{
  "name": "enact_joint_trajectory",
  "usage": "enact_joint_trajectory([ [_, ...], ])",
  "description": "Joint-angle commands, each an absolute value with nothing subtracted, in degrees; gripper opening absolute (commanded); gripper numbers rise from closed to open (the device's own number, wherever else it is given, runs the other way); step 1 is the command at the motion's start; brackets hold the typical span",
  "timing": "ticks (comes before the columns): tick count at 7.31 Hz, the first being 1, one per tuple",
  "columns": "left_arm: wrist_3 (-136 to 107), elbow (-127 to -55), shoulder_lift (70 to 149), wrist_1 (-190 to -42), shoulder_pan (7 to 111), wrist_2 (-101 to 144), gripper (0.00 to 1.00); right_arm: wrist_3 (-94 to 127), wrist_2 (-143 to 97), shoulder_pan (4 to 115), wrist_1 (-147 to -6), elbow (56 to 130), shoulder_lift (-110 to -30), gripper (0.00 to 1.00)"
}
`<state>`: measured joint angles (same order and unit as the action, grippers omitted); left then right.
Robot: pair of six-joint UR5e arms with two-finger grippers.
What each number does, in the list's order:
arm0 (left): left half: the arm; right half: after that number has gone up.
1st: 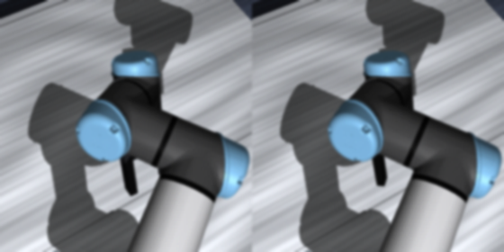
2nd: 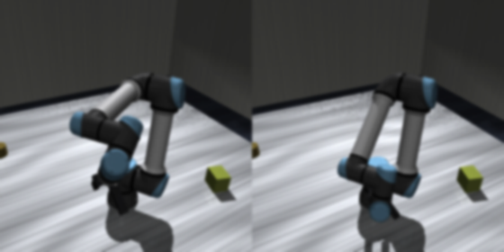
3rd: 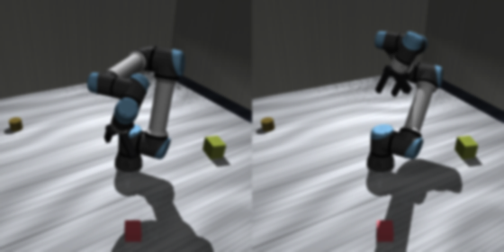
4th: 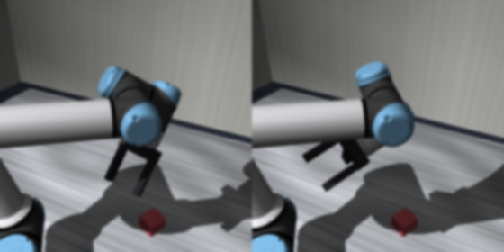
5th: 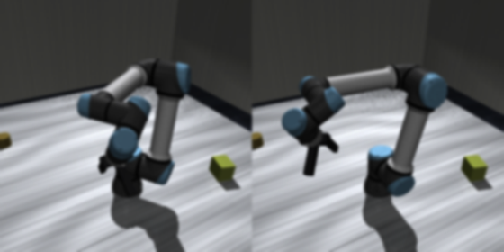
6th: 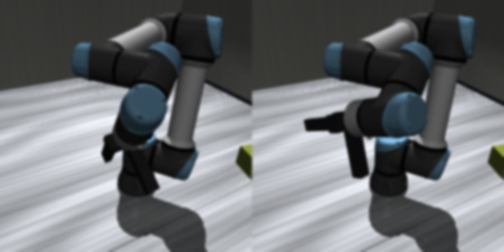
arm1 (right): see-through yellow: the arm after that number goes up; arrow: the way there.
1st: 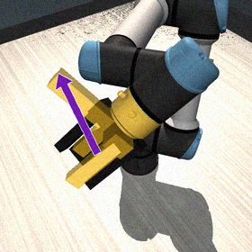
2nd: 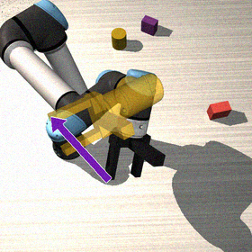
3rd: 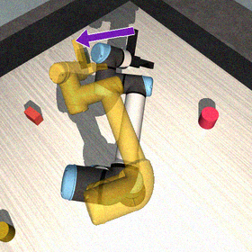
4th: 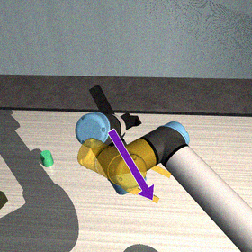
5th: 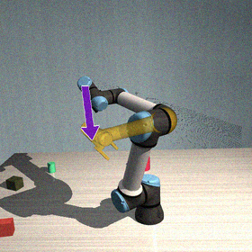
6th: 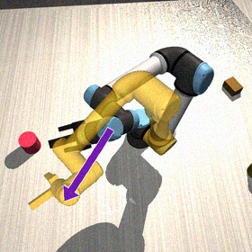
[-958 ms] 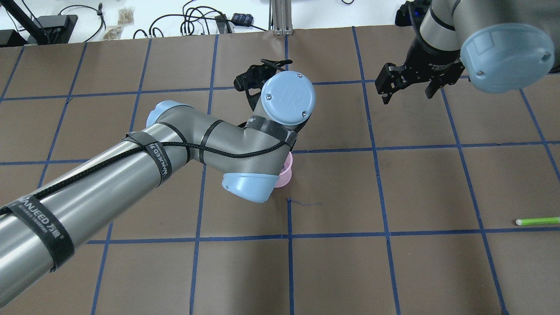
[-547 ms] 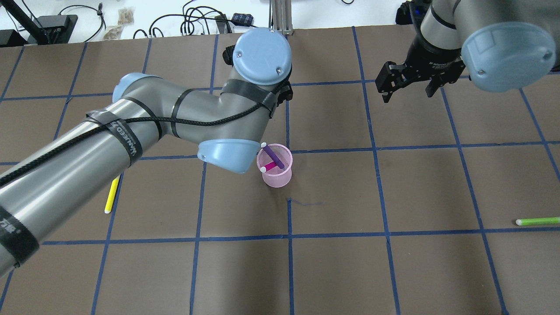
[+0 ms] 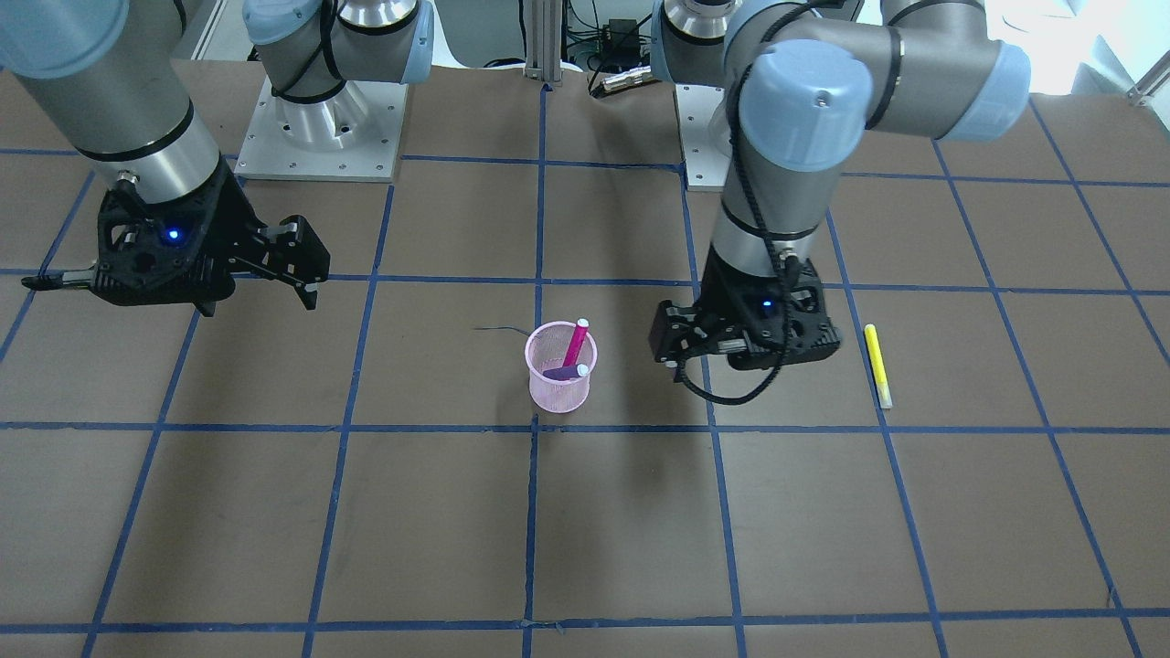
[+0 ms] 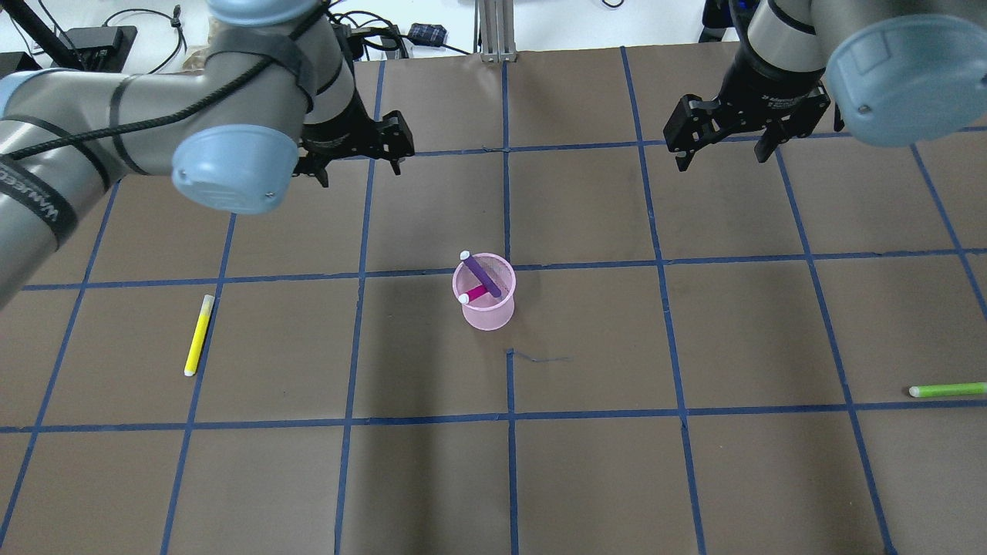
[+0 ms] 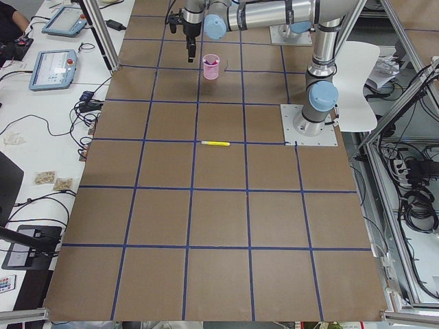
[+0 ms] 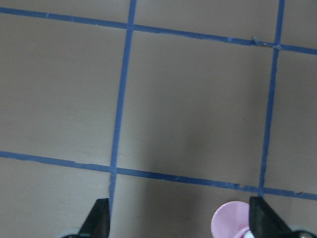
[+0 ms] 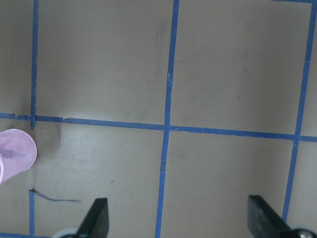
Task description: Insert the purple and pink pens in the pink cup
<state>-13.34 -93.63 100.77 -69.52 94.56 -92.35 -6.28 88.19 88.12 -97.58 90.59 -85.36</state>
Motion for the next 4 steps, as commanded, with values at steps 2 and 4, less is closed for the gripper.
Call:
enact_joint_trajectory([
  [2, -0.11, -93.25, 94.68, -82.07, 88.69, -91.67, 1.00, -4.75, 87.80, 89.55, -90.90, 85.45, -87.10, 1.00],
  [4, 1.31, -93.34, 91.68, -85.33, 87.11, -91.58, 1.00, -3.34, 88.33, 89.82, -85.96, 82.62, -86.31, 1.00],
])
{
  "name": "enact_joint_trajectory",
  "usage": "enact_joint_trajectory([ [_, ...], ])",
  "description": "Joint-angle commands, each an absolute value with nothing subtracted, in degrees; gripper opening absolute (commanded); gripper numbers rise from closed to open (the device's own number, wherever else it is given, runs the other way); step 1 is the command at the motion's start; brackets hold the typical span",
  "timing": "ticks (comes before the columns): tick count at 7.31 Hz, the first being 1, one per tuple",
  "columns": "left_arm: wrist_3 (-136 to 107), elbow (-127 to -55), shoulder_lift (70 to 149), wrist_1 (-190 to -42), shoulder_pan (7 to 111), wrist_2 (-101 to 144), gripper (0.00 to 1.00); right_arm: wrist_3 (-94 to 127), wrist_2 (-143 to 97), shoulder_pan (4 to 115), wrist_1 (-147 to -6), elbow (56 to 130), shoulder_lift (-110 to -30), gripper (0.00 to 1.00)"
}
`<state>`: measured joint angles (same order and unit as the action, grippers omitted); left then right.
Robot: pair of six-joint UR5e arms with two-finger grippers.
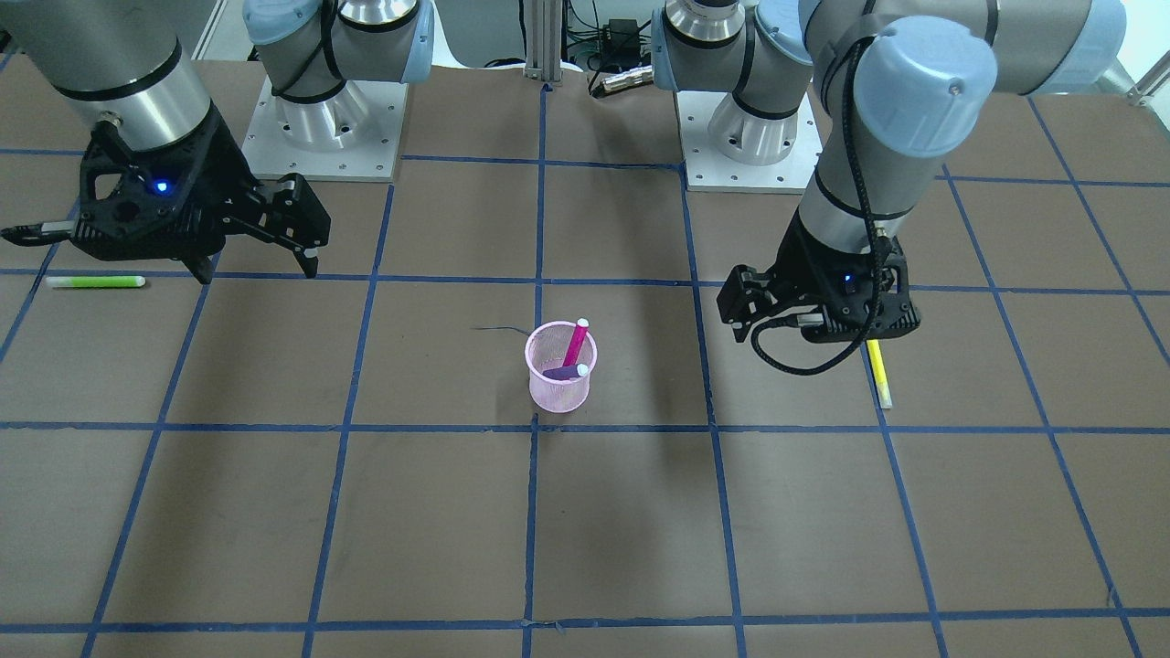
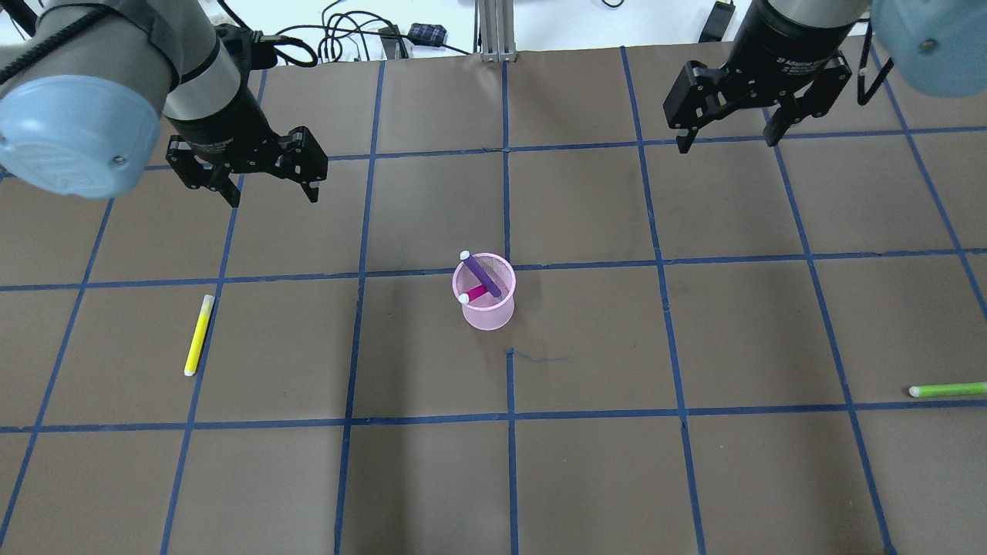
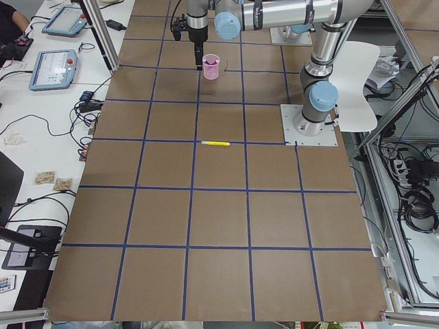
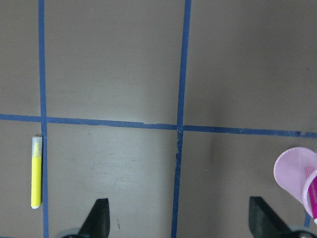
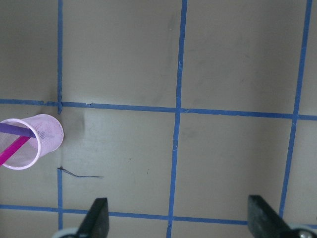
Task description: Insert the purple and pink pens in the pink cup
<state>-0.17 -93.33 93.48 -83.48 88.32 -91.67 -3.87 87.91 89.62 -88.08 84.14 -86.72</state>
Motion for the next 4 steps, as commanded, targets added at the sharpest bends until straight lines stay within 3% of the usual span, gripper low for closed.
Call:
enact_joint_trajectory([
  [1, 4.28, -93.25, 90.63, -87.69, 86.06, -91.76, 1.00, -3.25, 87.98, 89.82, -86.83, 82.88, -86.22, 1.00],
  [4, 4.66, -93.87, 89.91, -88.77, 85.43, -91.67, 1.00, -2.99, 88.59, 89.91, -87.63, 83.67, -86.13, 1.00],
])
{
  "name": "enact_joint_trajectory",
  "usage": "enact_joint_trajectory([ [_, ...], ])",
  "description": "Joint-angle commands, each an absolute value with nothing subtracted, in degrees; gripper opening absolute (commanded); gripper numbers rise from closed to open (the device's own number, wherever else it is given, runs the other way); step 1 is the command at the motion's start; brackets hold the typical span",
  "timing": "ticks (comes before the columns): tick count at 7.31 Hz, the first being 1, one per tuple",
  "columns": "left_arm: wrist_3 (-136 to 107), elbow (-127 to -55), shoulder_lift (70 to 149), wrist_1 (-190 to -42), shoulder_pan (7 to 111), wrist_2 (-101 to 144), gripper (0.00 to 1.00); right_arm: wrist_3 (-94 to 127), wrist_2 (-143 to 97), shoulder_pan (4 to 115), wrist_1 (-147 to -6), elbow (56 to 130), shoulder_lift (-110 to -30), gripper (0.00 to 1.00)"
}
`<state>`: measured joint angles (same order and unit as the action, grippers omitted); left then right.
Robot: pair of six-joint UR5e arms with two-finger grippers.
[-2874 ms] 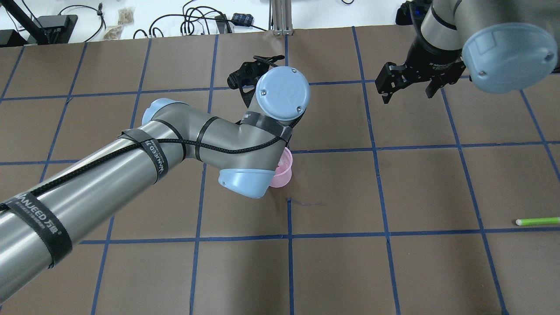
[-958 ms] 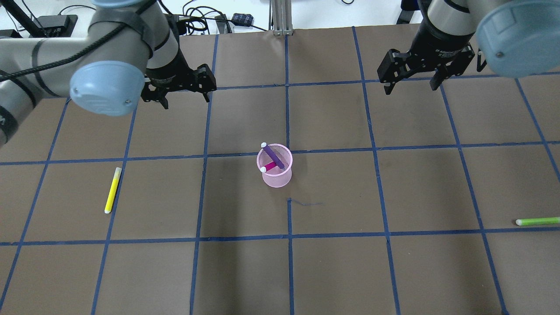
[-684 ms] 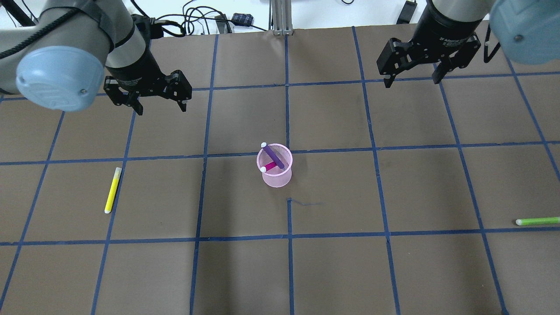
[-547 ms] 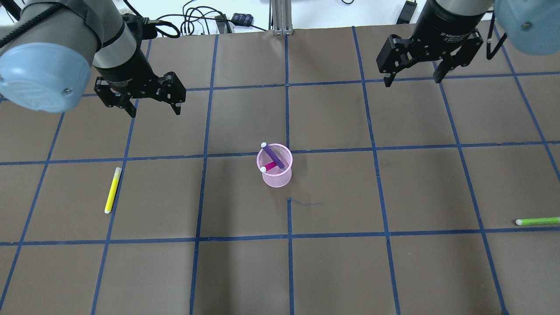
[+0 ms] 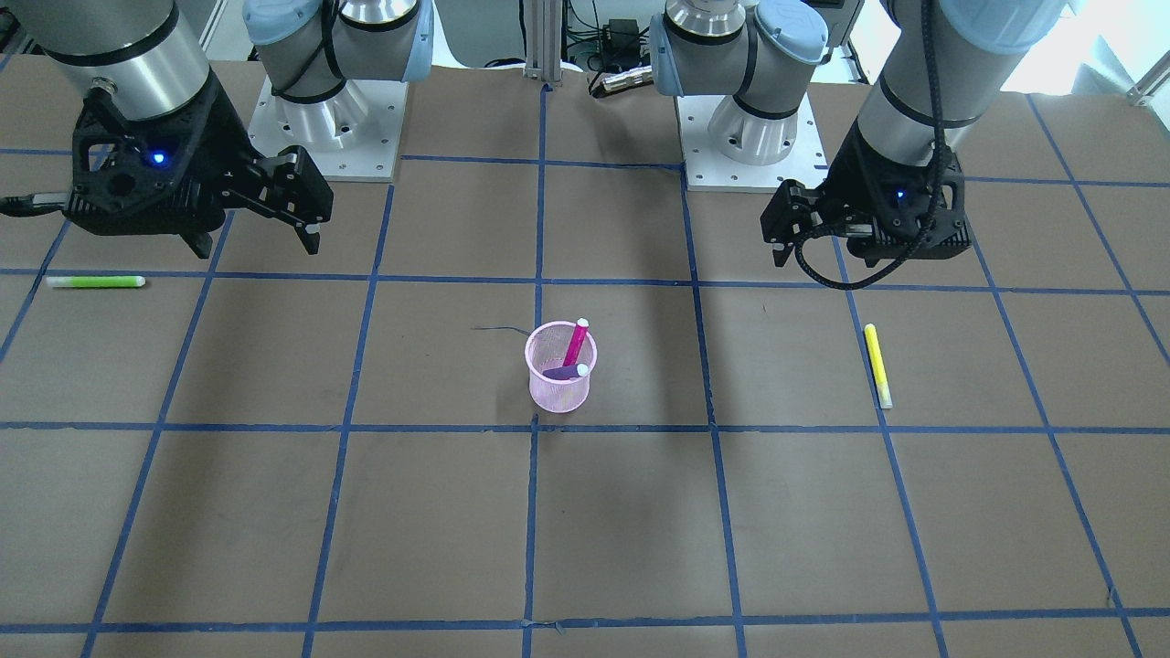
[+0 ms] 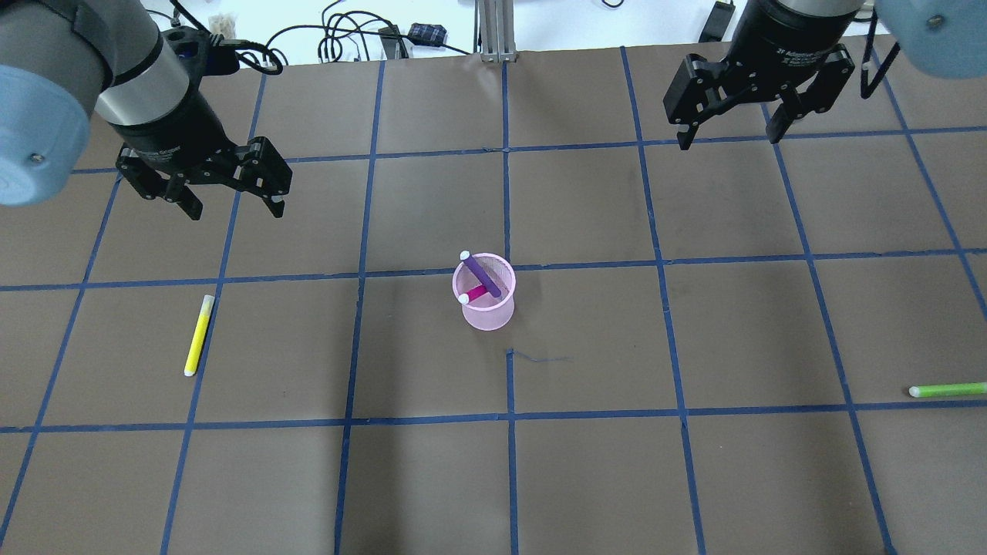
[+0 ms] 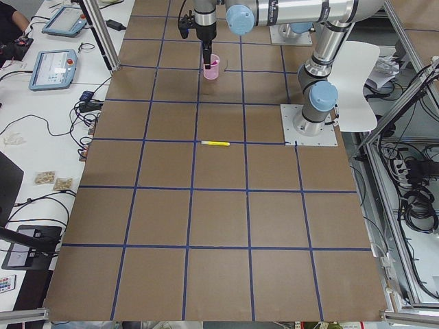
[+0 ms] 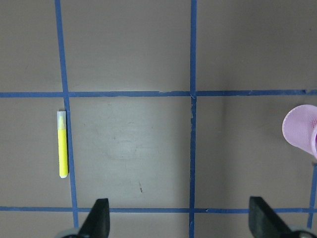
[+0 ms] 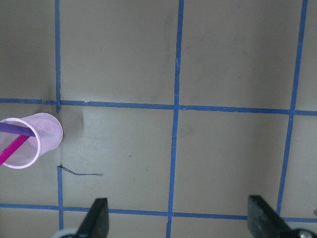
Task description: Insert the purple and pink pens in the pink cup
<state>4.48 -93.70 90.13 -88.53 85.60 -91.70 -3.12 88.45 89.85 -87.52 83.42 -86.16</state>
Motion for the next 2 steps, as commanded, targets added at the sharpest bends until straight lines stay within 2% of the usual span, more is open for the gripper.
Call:
enact_joint_trajectory([
  [1, 4.57, -93.87, 89.91, -88.77, 85.43, -91.67, 1.00, -2.73, 89.12, 90.00, -87.71, 84.98, -86.48, 1.00],
  [2, 4.57, -93.87, 89.83, -88.77, 85.34, -91.76, 1.00, -0.81, 90.69, 90.26, -87.80, 85.69, -86.48, 1.00],
])
